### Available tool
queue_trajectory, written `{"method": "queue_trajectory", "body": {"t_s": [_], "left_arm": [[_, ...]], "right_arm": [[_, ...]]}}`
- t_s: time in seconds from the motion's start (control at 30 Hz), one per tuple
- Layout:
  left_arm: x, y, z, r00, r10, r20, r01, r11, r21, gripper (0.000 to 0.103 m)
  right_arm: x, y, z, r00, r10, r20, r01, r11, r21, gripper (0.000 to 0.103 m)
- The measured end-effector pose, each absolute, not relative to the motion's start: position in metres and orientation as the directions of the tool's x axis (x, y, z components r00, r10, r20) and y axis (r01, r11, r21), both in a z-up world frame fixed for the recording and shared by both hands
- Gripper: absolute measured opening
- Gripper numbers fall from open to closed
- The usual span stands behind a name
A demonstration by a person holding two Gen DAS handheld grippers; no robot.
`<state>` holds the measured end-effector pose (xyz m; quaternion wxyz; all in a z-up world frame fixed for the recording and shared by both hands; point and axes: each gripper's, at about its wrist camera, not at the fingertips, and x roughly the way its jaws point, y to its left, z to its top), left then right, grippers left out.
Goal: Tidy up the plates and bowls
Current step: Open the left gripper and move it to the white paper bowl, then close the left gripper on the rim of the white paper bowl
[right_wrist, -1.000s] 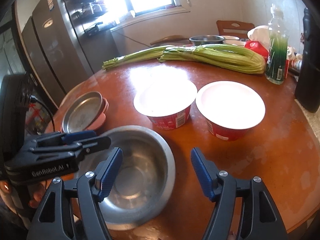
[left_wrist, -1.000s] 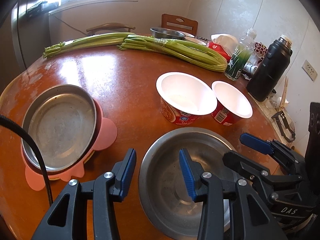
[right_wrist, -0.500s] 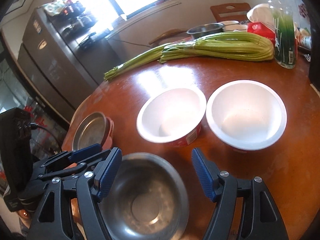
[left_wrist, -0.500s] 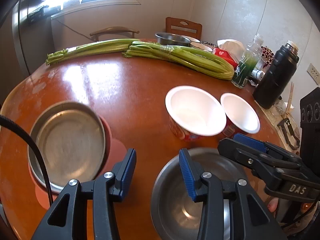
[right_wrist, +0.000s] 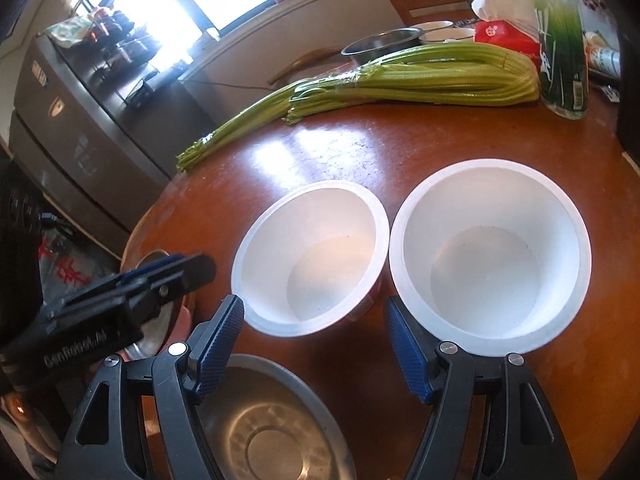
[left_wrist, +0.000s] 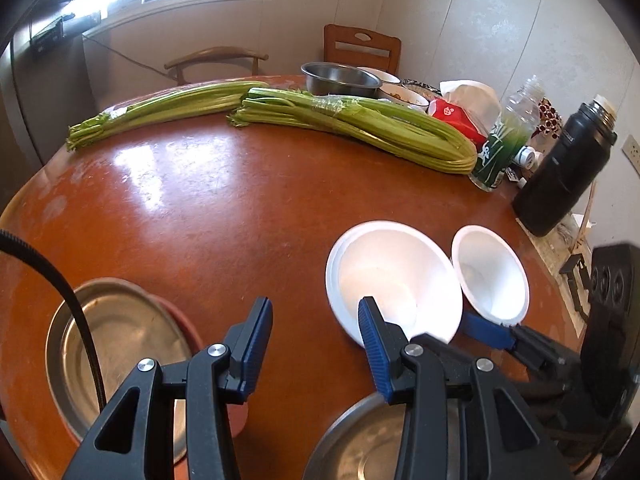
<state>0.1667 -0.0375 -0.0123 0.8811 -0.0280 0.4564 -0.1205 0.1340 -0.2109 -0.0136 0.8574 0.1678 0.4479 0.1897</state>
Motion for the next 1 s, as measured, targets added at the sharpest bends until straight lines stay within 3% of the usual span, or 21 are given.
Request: {"method": "queue_trajectory", "body": {"t_s": [0.8,1.0], "left_arm": [[0.22,-0.052,-0.053,0.411,-0.347,-0.843,0.196,0.937,-0.289,0.044],[0.221,-0.056,-0.059,0.394,-0.355,-0.848,0.208,0.933,-0.294,0.034]], "right_arm": [[0.149,-0.205,-0.018,0.574,0.428,-0.698,-0.183,0.898,0.4,0.063],[0.149,-0.201,-0.021,0.572,0.426,-0.701,-0.202,0.902,0.383,0.057]]}}
